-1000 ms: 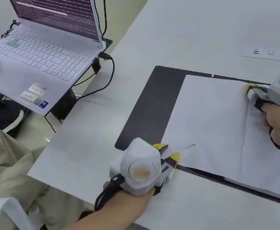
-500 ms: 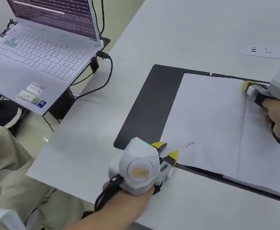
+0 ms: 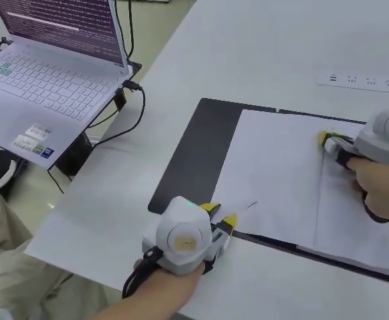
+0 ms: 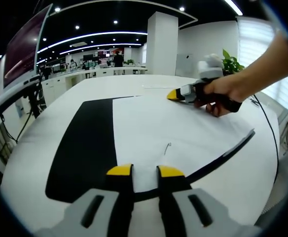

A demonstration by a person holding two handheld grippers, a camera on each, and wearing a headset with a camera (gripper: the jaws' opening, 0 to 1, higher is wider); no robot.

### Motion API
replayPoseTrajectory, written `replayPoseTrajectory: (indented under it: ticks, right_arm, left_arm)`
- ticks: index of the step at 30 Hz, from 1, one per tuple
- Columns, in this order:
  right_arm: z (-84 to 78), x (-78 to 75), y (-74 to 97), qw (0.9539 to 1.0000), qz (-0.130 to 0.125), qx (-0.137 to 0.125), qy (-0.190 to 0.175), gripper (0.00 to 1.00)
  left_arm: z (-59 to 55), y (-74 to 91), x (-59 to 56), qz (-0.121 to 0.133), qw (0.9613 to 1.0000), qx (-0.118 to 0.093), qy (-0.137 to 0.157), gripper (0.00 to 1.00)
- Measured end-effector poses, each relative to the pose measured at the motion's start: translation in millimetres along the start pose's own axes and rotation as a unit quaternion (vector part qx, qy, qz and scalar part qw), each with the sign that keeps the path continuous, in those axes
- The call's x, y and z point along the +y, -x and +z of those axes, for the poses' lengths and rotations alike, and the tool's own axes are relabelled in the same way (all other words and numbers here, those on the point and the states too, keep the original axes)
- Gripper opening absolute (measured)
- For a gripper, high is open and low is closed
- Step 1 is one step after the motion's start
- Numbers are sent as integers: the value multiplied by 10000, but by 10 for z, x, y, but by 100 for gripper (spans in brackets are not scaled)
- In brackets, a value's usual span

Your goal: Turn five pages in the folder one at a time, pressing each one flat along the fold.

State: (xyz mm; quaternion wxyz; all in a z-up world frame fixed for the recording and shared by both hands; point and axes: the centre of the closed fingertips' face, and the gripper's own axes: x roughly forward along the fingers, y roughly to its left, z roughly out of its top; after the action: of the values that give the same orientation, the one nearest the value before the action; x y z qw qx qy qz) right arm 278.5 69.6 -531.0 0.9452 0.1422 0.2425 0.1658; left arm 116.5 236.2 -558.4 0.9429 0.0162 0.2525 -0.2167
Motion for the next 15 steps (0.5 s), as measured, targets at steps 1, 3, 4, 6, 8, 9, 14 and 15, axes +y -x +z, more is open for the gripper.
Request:
replayPoseTrajectory:
  ticks: [1, 3, 4, 6, 8, 9, 14, 15]
  right_arm:
    - [-6, 7, 12, 10000, -9, -5, -37, 0]
    - [-26, 8, 13, 10000, -11, 7, -47, 0]
    - [-37, 12, 20, 10000, -7, 12, -56, 0]
    - [-65, 14, 37, 10000, 0, 10, -79, 0]
    - [-92, 21, 63, 9999, 14, -3, -107, 0]
    - [-115, 25, 79, 10000, 23, -16, -87, 0]
    - [-178, 50, 159, 10000, 12, -35, -57, 0]
    - [-186, 50, 169, 10000, 5, -43, -65, 0]
  left_arm:
    - [0, 0, 0, 4, 10000, 7, -2, 17]
    - [2, 1, -3, 5, 10000, 29, -30, 17]
    - [3, 2, -3, 4, 10000, 33, -26, 17]
    - [3, 3, -4, 2, 10000, 36, -46, 17]
    - [4, 5, -4, 2, 10000, 24, -37, 17]
    - [4, 5, -4, 3, 10000, 22, -37, 17]
    - [3, 6, -4, 6, 10000, 28, -25, 17]
    - [3, 7, -3, 8, 10000, 29, -16, 17]
